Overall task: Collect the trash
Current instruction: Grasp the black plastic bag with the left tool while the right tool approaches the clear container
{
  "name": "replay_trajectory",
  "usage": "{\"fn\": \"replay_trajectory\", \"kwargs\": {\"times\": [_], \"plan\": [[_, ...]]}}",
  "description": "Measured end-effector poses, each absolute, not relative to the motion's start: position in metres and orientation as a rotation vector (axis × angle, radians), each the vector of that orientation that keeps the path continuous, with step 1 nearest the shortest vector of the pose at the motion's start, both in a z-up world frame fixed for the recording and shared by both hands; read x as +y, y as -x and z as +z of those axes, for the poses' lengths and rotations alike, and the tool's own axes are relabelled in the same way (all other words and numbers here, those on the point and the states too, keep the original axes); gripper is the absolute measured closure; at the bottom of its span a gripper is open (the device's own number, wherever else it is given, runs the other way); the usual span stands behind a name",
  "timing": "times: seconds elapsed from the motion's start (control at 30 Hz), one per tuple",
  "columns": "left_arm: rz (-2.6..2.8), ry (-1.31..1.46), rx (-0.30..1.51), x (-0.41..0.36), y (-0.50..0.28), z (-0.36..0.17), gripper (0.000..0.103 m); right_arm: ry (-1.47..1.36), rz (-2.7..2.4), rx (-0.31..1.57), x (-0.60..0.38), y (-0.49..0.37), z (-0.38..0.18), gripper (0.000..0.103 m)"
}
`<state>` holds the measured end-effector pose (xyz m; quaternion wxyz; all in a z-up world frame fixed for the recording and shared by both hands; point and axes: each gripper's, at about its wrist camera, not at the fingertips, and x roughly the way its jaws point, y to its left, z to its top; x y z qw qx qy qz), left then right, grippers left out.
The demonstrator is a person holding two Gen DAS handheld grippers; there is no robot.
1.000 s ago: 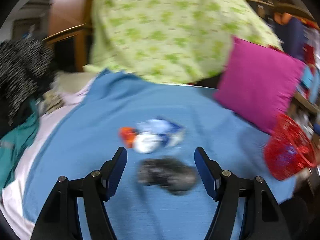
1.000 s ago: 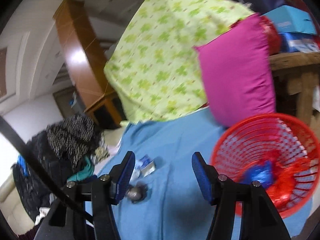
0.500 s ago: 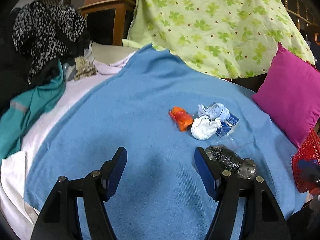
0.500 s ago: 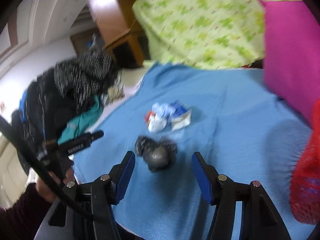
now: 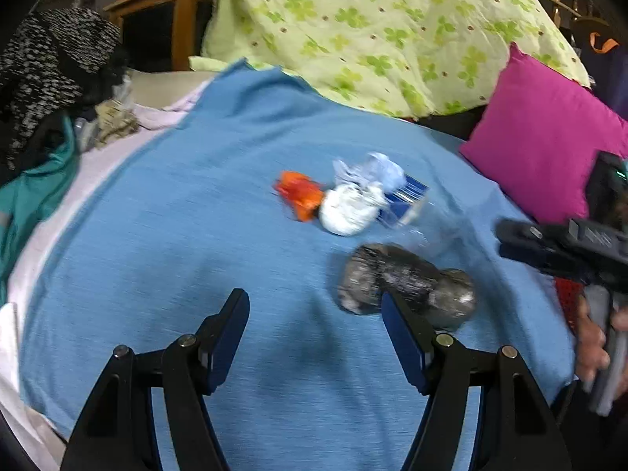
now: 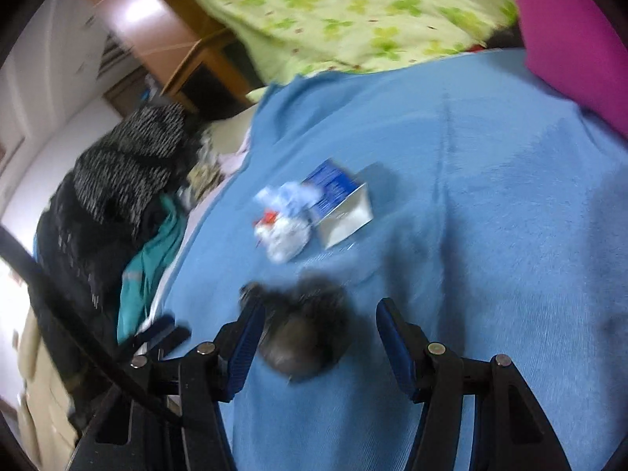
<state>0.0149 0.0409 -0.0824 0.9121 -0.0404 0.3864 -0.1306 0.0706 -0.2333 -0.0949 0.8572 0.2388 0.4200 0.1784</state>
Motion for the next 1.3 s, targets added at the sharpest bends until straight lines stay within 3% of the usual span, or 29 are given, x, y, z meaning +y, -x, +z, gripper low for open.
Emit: {"fn": "replay_trajectory", "kwargs": {"times": [0.37,0.9,0.93,1.0,1.1,1.3], "plan": [[-0.461,0.221,0.828,-0.013,-0.029,-0.087,0.031,-0.788,0.295,0.89,-0.275,-0.106,-0.121,0.04],[-0.305,0.313,1.011,-0.022,-0.058,-0.13,0.032,-0.706,0.318,0.831,-0.276,-0.094,-0.105,0.04],[-0.296,0.307,1.003,-0.018,-0.057,-0.128,0.033,-0.708,0.32,0.833,-0.275,-0.096,-0.107,0.04],[-0.281,0.287,0.995,-0.009,-0.056,-0.126,0.051,-0.719,0.329,0.839,-0.273,-0.099,-0.11,0.04],[-0.304,0.318,1.016,0.008,-0.055,-0.126,0.061,-0.739,0.364,0.85,-0.266,-0.106,-0.114,0.04],[-0.278,0.323,0.993,0.048,-0.047,-0.12,0.07,-0.75,0.399,0.87,-0.251,-0.119,-0.12,0.04]]}}
